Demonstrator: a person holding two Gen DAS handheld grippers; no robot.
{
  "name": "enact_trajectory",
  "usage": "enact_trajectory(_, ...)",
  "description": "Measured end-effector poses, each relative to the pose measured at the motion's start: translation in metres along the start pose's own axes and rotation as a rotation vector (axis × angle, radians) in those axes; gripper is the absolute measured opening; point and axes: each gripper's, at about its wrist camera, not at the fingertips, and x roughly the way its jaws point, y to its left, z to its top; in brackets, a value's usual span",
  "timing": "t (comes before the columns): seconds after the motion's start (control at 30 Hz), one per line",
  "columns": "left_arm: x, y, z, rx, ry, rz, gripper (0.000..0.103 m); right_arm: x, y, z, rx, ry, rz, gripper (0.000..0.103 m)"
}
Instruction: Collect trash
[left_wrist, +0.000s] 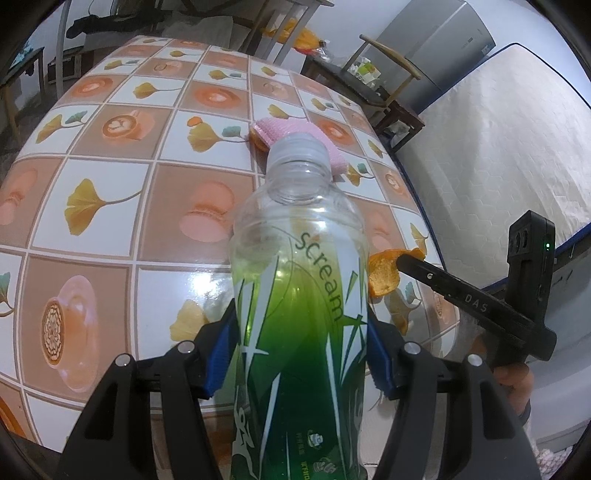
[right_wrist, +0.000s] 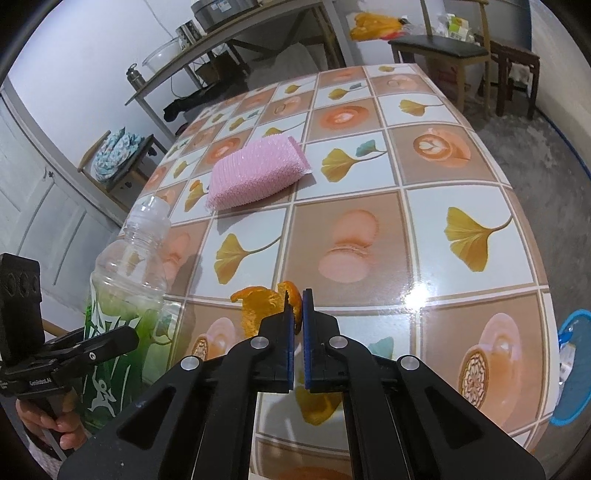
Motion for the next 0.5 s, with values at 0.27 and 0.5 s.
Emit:
enact_trajectory(0.27,-0.002,-0.012,0.002,0.028,-0.016,0.011,0.06,-0.007,-0.006,0.0,0.011,-0.016,0.013,0.002)
enact_trajectory(0.5,-0.002,-0.025,0.002,0.056,-0.024,0.021,0.06,-0.015,-0.014,0.0,0.024,-0.034,0.02,0.002)
